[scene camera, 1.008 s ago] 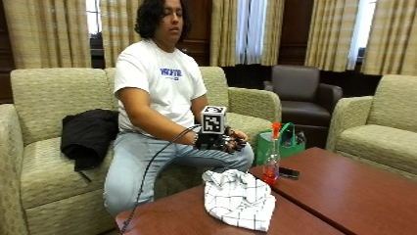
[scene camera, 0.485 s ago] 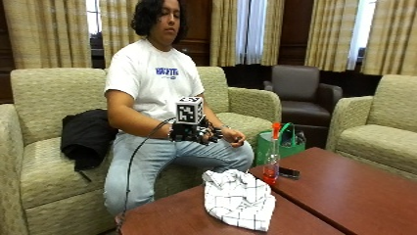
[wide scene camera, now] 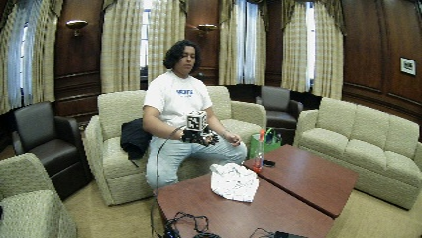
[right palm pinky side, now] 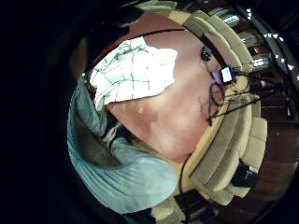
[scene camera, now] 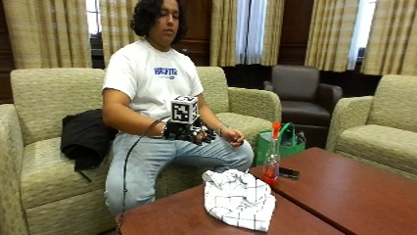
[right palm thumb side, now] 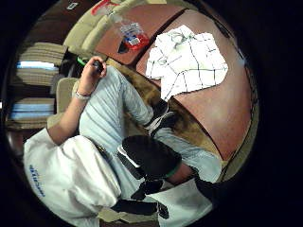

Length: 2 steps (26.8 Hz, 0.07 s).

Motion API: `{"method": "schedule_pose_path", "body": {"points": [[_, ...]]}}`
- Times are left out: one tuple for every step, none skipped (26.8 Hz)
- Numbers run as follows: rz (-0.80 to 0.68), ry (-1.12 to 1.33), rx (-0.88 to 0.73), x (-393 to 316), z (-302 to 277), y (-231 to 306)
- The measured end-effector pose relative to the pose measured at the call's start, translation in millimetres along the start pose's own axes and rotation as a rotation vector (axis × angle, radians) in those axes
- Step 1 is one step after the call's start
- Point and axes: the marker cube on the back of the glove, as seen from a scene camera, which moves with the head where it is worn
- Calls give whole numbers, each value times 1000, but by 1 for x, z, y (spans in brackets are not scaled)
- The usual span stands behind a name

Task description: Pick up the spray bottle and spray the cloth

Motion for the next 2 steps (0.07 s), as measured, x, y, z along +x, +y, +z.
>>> {"method": "schedule_pose_path", "body": {"points": [[5, -5, 0, 3, -1, -1], [10, -10, 1, 4, -2, -3]]}}
